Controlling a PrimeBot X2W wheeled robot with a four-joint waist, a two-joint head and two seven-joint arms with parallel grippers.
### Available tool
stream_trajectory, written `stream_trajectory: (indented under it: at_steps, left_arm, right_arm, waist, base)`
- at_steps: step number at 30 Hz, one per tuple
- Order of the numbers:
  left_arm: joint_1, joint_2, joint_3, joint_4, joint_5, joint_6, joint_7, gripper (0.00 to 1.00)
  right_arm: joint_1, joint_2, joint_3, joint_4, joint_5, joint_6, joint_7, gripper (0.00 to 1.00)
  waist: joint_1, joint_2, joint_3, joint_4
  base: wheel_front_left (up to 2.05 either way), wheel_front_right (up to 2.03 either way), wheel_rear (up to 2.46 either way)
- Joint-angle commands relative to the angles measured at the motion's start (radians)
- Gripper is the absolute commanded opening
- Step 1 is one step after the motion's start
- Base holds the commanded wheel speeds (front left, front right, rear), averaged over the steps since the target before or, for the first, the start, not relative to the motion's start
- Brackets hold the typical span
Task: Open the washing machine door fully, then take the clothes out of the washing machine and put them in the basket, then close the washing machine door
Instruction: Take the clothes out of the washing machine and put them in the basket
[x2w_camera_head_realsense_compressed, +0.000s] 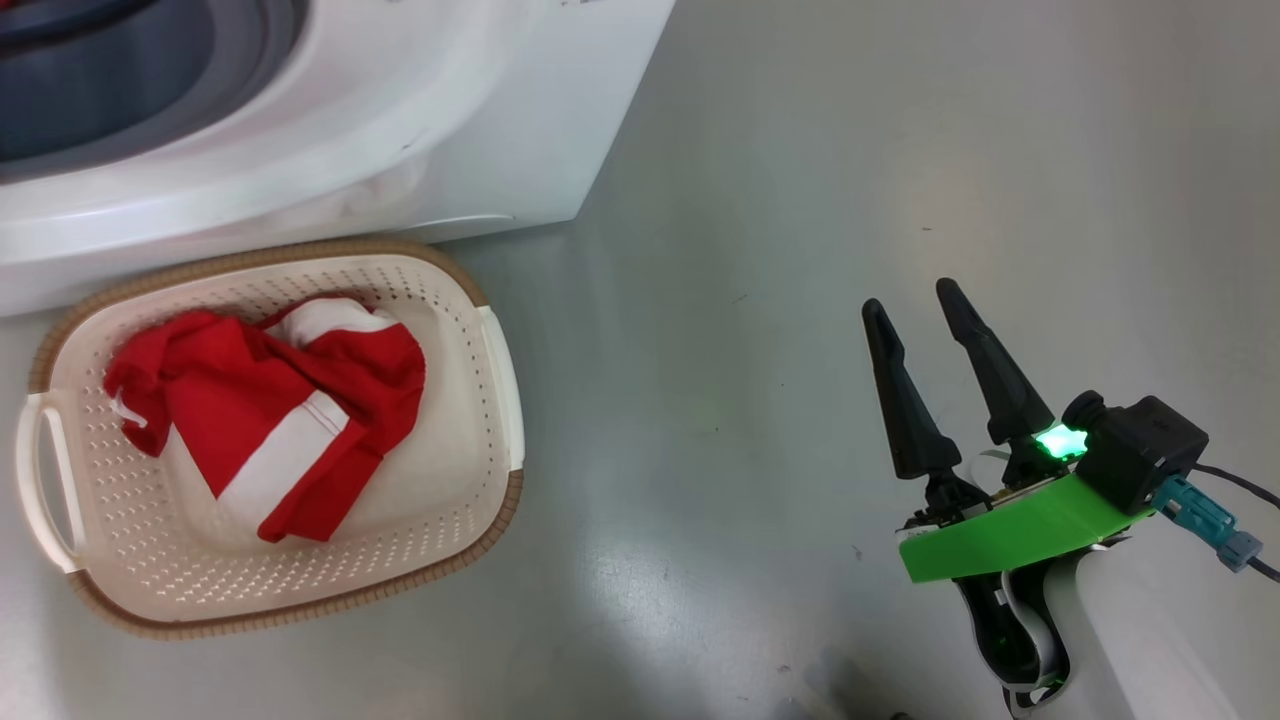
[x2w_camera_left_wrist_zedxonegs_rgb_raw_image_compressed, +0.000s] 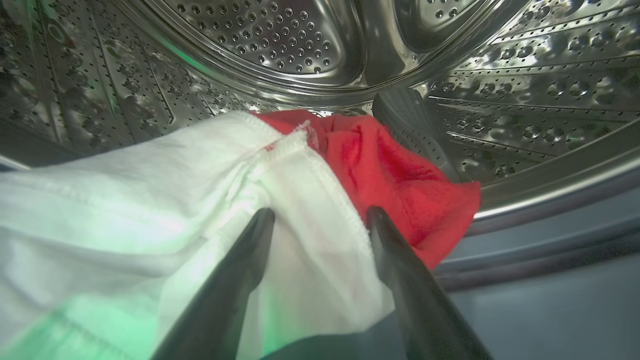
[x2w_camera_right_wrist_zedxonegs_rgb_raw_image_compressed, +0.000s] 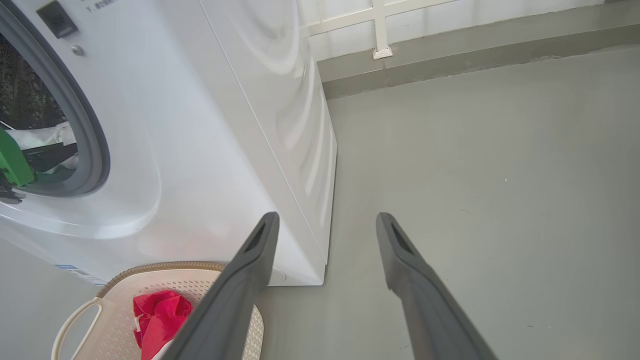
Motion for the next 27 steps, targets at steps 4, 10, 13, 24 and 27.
stream_trajectory:
  at_steps: [4, 10, 13, 24, 27]
  left_arm:
    - [0.001, 0.060, -0.005, 0.006, 0.005, -0.001, 0.005, 0.38]
    - [0.003, 0.062, -0.016, 0.014, 0.001, -0.003, 0.003, 0.00]
    - [0.002, 0.059, -0.018, 0.016, -0.005, -0.003, 0.000, 0.00]
    - [0.137, 0.008, 0.055, -0.249, -0.098, -0.017, -0.006, 0.00]
    - [0.226, -0.017, 0.089, -0.374, -0.118, -0.022, -0.006, 0.00]
  right_arm:
    - [-0.003, -0.001, 0.023, -0.025, 0.022, 0.008, -0.006, 1.00]
    - [-0.003, -0.001, 0.024, -0.026, 0.021, 0.008, -0.006, 1.00]
    - [-0.003, -0.001, 0.022, -0.024, 0.020, 0.008, -0.006, 1.00]
    - [0.011, -0.001, -0.008, -0.017, 0.010, 0.008, -0.006, 1.00]
    - [0.020, -0.001, -0.015, -0.015, 0.003, 0.008, -0.006, 1.00]
  waist:
    - [0.0000, 0.0000, 0.000, -0.001]
    - [0.0000, 0.0000, -0.001, 0.001]
    - [0.0000, 0.0000, -0.003, 0.005]
    - [0.0000, 0.0000, -0.045, 0.047]
    - [0.0000, 0.0000, -0.062, 0.064]
  base:
    - [0.00, 0.00, 0.00]
    - [0.00, 0.00, 0.00]
    - [0.00, 0.00, 0.00]
    - [0.00, 0.00, 0.00]
    - [0.00, 0.00, 0.00]
